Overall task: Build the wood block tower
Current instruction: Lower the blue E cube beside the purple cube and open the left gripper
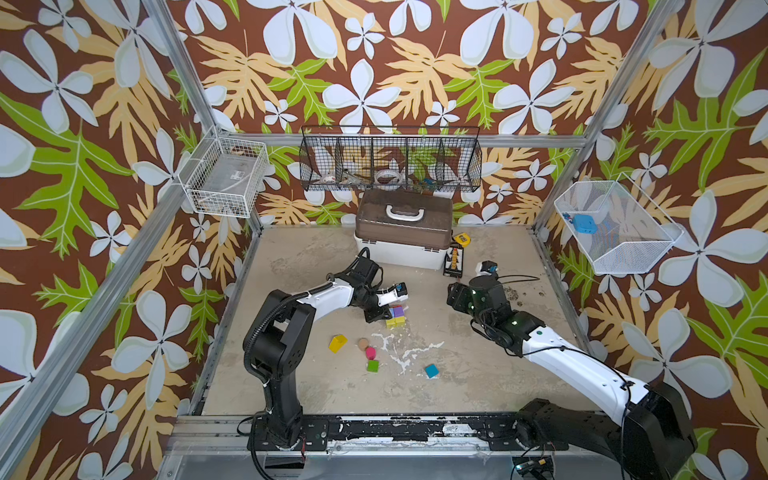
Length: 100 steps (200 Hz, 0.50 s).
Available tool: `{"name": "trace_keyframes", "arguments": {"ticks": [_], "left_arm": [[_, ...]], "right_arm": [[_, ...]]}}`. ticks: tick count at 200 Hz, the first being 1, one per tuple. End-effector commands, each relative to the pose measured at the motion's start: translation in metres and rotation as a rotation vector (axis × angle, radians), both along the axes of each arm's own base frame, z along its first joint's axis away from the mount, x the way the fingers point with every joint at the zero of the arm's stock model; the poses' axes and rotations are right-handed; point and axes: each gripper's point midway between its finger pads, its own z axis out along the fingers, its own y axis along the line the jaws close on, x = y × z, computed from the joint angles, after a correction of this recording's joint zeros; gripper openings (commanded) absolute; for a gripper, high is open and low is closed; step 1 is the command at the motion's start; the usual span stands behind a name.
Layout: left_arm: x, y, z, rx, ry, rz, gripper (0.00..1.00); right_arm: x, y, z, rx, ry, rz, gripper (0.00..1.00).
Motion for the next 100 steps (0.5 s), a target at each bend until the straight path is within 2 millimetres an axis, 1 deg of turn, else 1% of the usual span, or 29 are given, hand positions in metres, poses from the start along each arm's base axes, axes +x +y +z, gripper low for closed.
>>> {"name": "trace_keyframes", "arguments": {"ticks": [1,44,51,56,59,60,62,64,66,75,100], "left_arm": [[-0.0038,-0.0009,-0.0007,-0.003,0.020,-0.005,0.16],[-0.0037,-0.0010,0.0005,-0.005,0.017,-0.005,0.20],[-0.0040,-0.0009,0.0007,-0.006,0.017,-0.006,0.23],[-0.0041,-0.0010,0.0010,-0.007,0.017,-0.007,0.30],[-0.0044,-0.0013,0.0008,-0.008,0.018,-0.007,0.38],[-0.0047,-0.0012,0.0007,-0.007,0.019,-0.007,0.43],[-0.0046,-0.0010,0.0007,-0.007,0.019,-0.008,0.79],[-0.0050,-0.0011,0.0006,-0.007,0.020,-0.009,0.93],[-0.0048,-0.0014,0.0010,-0.007,0.019,-0.009,0.98],[-0.0053,-0.0019,0.0014,-0.011,0.022,-0.011,1.00],[-0.0049,-0.0028,0.0062,-0.020,0.012,-0.017,1.00]], "right_arm": [[0.0012,0.0004,0.0031,0.001,-0.006,-0.002,0.74],[0.0013,0.0003,0.0034,-0.001,-0.006,-0.002,0.74],[0.0014,0.0001,0.0036,-0.001,-0.007,-0.002,0.74],[0.0014,0.0002,0.0035,-0.001,-0.006,-0.002,0.74],[0.0013,0.0002,0.0038,0.000,-0.007,-0.002,0.74],[0.0013,0.0002,0.0038,0.000,-0.007,-0.002,0.74],[0.0014,0.0002,0.0035,-0.001,-0.006,-0.002,0.74],[0.0013,0.0002,0.0038,-0.001,-0.007,-0.002,0.74],[0.0012,0.0006,0.0035,-0.001,-0.006,-0.001,0.74],[0.0012,0.0001,0.0037,-0.001,-0.007,-0.002,0.74],[0.0011,0.0000,0.0036,-0.002,-0.006,-0.003,0.74]]}}
